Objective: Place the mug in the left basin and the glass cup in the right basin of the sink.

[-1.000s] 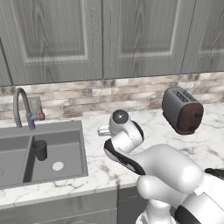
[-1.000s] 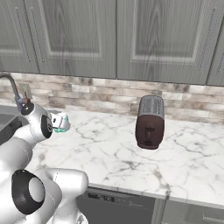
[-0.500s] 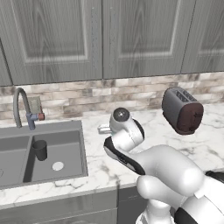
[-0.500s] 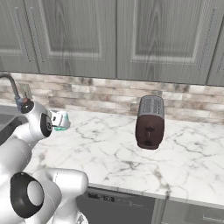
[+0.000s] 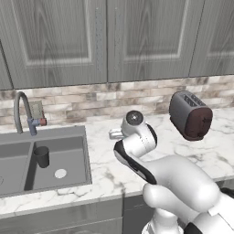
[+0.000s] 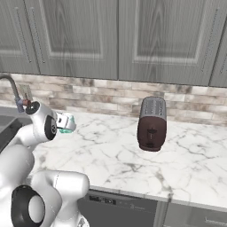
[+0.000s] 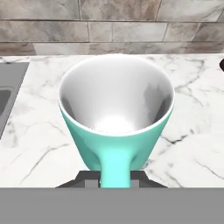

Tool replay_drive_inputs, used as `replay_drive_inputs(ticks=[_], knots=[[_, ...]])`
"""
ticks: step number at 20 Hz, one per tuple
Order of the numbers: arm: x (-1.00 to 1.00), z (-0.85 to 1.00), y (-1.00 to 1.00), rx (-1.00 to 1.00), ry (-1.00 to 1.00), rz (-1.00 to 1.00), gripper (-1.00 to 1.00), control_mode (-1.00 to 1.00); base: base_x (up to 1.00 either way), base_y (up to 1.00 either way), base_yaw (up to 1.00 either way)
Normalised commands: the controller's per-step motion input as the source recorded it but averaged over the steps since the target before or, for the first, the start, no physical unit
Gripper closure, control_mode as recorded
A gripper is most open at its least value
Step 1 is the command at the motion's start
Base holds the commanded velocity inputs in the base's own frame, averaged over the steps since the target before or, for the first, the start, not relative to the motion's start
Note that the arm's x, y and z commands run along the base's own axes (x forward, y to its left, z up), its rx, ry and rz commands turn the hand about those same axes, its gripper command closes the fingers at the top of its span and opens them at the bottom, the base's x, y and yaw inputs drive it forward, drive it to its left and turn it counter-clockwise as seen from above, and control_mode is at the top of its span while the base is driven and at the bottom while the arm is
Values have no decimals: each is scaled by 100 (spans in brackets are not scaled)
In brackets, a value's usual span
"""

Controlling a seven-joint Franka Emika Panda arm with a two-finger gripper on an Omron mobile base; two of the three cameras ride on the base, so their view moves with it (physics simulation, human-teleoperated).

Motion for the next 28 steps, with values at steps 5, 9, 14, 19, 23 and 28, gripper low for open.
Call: replay_drive_inputs(ticks=[5,9,14,19,23,28], knots=[[-5,0,-29,0,0,0,100,-100,0,0,0],[-10,0,-25,0,0,1,100,-100,0,0,0],[-8,0,-20,0,0,1,100,-100,0,0,0],[-4,0,-4,0,0,0,100,100,-8,-3,0],[0,0,0,0,0,0,100,100,-27,0,0],[0,0,0,0,0,0,100,100,-51,3,0]])
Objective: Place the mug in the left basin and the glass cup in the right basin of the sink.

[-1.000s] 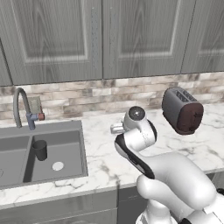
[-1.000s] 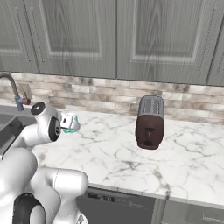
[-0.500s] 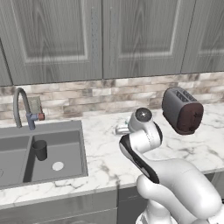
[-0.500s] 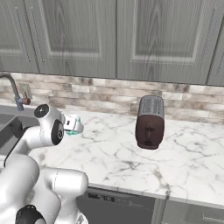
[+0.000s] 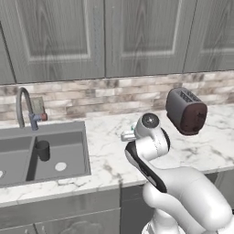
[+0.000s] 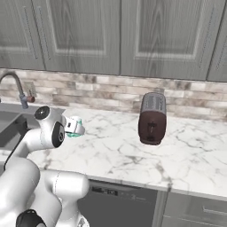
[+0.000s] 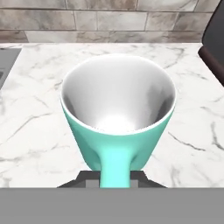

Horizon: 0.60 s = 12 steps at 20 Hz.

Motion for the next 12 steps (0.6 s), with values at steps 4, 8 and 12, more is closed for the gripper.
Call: replay_drive_inputs(ticks=[4,8,12], knots=[[0,0,0,0,0,0,100,100,-49,9,0],[0,0,0,0,0,0,100,100,-6,8,0],[0,0,0,0,0,0,100,100,6,34,0]])
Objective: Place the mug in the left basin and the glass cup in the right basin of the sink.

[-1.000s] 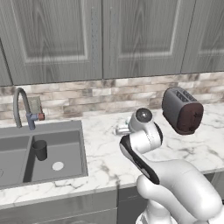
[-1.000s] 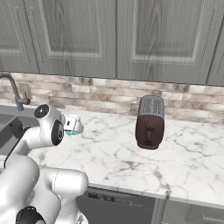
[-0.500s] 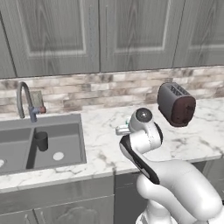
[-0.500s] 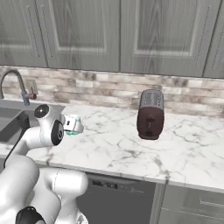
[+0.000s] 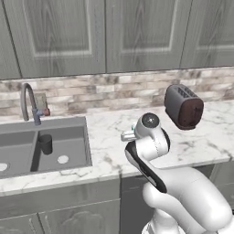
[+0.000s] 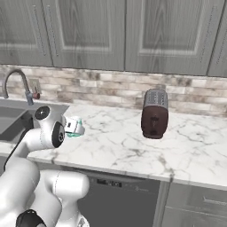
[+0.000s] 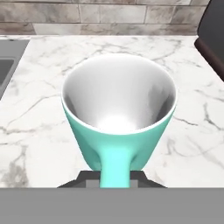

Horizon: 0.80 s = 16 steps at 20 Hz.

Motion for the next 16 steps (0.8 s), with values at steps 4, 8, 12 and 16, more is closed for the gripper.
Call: replay_drive_inputs(ticks=[4,8,12,16], knots=[[0,0,0,0,0,0,100,100,6,56,0],[0,0,0,0,0,0,100,100,0,71,0],[0,0,0,0,0,0,100,100,4,79,0],[0,0,0,0,0,0,100,100,8,81,0]])
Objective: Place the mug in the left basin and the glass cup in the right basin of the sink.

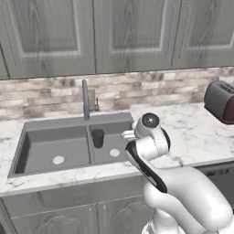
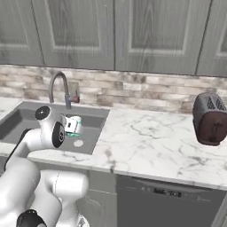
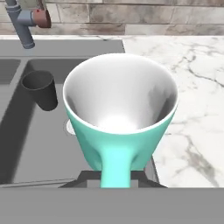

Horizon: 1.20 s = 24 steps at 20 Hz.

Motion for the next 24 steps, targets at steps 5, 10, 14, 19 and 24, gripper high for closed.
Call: replay_drive_inputs(ticks=[5,10,14,19,24], knots=[[0,0,0,0,0,0,100,100,10,79,0],[0,0,0,0,0,0,100,100,12,65,0],[0,0,0,0,0,0,100,100,13,51,0],[0,0,0,0,0,0,100,100,13,49,0],[0,0,0,0,0,0,100,100,14,48,0]])
